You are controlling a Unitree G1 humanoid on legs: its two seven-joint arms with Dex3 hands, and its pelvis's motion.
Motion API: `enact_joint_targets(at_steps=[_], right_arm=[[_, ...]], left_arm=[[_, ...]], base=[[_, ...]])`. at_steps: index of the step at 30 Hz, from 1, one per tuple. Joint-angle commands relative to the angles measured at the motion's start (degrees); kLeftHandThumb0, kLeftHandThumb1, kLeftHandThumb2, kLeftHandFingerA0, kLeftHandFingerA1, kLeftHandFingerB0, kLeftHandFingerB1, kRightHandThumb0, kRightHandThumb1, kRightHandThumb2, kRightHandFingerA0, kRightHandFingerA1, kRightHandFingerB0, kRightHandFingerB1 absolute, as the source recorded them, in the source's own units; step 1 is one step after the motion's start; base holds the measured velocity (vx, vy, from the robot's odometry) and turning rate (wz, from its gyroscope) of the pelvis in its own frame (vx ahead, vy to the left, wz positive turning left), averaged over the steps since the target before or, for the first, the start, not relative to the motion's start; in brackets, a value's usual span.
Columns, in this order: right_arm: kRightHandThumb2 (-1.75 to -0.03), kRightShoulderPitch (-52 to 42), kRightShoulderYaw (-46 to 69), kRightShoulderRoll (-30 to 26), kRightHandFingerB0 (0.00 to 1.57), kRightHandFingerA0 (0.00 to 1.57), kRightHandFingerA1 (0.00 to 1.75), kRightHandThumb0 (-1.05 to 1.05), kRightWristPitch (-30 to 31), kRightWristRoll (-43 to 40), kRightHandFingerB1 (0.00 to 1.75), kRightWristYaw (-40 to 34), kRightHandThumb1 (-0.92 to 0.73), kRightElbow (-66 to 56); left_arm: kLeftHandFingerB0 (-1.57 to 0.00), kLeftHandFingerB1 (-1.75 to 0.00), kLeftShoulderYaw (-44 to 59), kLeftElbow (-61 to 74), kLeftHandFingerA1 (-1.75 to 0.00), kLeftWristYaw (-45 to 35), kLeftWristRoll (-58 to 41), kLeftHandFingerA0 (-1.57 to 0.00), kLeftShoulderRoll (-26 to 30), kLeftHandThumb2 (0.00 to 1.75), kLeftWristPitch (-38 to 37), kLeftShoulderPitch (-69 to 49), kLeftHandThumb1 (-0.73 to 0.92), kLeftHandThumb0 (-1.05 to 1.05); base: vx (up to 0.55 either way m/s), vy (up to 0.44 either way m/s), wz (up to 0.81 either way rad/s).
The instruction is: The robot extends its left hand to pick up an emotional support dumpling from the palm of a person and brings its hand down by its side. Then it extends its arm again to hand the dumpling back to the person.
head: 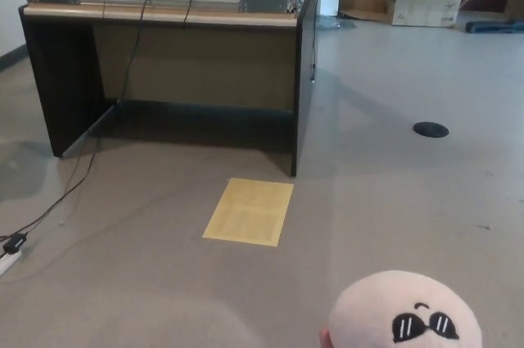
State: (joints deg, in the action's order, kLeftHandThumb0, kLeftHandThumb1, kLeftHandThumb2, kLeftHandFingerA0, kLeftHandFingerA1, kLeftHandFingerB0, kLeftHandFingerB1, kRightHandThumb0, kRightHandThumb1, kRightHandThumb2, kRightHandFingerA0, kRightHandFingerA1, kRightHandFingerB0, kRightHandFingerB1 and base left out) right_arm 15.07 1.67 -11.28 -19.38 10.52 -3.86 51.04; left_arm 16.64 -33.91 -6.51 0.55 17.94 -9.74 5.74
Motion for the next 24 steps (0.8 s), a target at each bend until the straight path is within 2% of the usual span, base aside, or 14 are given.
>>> enact_joint_targets(at_steps=[1,5,6,9,10,12,13,16,18,19,20,23,24], right_arm=[[-0.62,0.86,1.54,-1.70,0.36,0.71,0.50,-0.46,-11.86,-0.80,0.34,-3.24,-0.73,2.05],[-0.62,0.86,1.70,-1.77,0.37,0.70,0.50,-0.46,-13.20,-0.79,0.34,-2.89,-0.73,3.02],[-0.62,1.09,1.72,-1.76,0.39,0.71,0.50,-0.45,-13.58,-0.70,0.34,-2.99,-0.75,3.49],[-0.62,1.53,1.74,-1.79,0.39,0.71,0.50,-0.45,-14.39,-0.58,0.34,-3.24,-0.75,4.55],[-0.62,1.64,1.81,-1.92,0.37,0.70,0.50,-0.46,-14.42,-0.65,0.34,-3.26,-0.72,4.79],[-0.62,1.76,1.91,-2.08,0.37,0.70,0.50,-0.46,-14.39,-0.74,0.34,-3.27,-0.72,5.04],[-0.62,1.79,1.95,-2.16,0.36,0.69,0.50,-0.47,-14.65,-0.83,0.34,-3.13,-0.72,5.32],[-0.62,1.90,1.73,-2.39,0.37,0.70,0.51,-0.46,-15.76,-0.45,0.35,-3.47,-0.72,6.29],[-0.62,1.97,1.69,-2.42,0.37,0.70,0.51,-0.46,-15.98,-0.39,0.35,-3.56,-0.72,6.53],[-0.62,1.78,1.65,-2.45,0.40,0.72,0.51,-0.43,-15.98,-0.36,0.35,-3.50,-0.74,6.47],[-0.62,1.55,1.59,-2.48,0.40,0.72,0.51,-0.43,-16.02,-0.33,0.35,-3.42,-0.74,6.43],[-0.62,1.53,1.57,-2.49,0.40,0.72,0.51,-0.43,-16.13,-0.30,0.35,-3.43,-0.74,6.54],[-0.62,1.68,1.43,-2.54,0.40,0.72,0.50,-0.42,-16.02,-0.12,0.35,-3.49,-0.72,6.61]], left_arm=[[-0.39,-0.37,3.63,1.40,-0.43,-5.23,-7.31,-0.44,1.29,0.56,-4.90,0.45,0.55,-0.17],[-0.34,-0.34,4.52,4.19,-0.40,-6.98,-8.88,-0.36,1.61,0.55,-4.83,1.08,0.51,-0.18],[-0.25,-0.33,4.33,6.43,-0.40,-8.14,-9.06,-0.29,2.56,0.59,-4.00,1.27,0.48,-0.27],[-0.25,-0.33,4.00,9.80,-0.40,-9.71,-9.37,-0.29,3.86,0.59,-2.49,1.31,0.48,-0.27],[-0.07,-0.49,3.48,12.39,-0.51,-11.97,-10.23,-0.12,5.05,0.86,-3.08,2.06,0.34,-0.19],[-0.07,-0.49,2.83,15.54,-0.51,-14.77,-11.28,-0.12,6.55,0.86,-3.88,3.03,0.34,-0.19],[-0.18,-0.28,2.25,18.88,-0.35,-16.83,-12.28,-0.24,7.87,0.54,-3.05,3.66,0.46,-0.38],[-0.17,-0.27,0.20,28.55,-0.34,-22.02,-14.99,-0.23,11.55,0.54,0.17,5.27,0.46,-0.40],[-0.17,-0.27,0.00,29.65,-0.34,-22.33,-15.38,-0.23,11.94,0.54,0.82,5.19,0.46,-0.40],[0.00,-0.47,-1.56,34.93,-0.48,-23.89,-16.22,-0.01,13.69,0.83,2.64,6.75,0.25,-0.28],[0.00,-0.47,-3.52,41.60,-0.48,-25.83,-17.33,-0.01,15.94,0.83,4.98,8.69,0.25,-0.28],[0.00,-0.47,-3.95,43.66,-0.48,-26.04,-17.88,-0.01,16.71,0.83,6.23,8.80,0.25,-0.28],[0.00,-0.48,-6.62,46.87,-0.48,-27.21,-17.40,0.00,17.93,0.79,7.89,13.17,0.18,-0.29]], base=[[0.10,-0.002,0.02],[0.09,0.000,0.01],[0.08,-0.001,0.04],[0.00,0.000,0.00],[0.00,0.000,0.00],[0.00,0.000,0.00],[0.00,0.000,0.00],[0.00,0.000,0.00],[0.00,0.000,0.00],[0.00,0.000,0.00],[0.00,0.000,0.00],[0.00,0.000,0.00],[0.00,0.000,0.00]])
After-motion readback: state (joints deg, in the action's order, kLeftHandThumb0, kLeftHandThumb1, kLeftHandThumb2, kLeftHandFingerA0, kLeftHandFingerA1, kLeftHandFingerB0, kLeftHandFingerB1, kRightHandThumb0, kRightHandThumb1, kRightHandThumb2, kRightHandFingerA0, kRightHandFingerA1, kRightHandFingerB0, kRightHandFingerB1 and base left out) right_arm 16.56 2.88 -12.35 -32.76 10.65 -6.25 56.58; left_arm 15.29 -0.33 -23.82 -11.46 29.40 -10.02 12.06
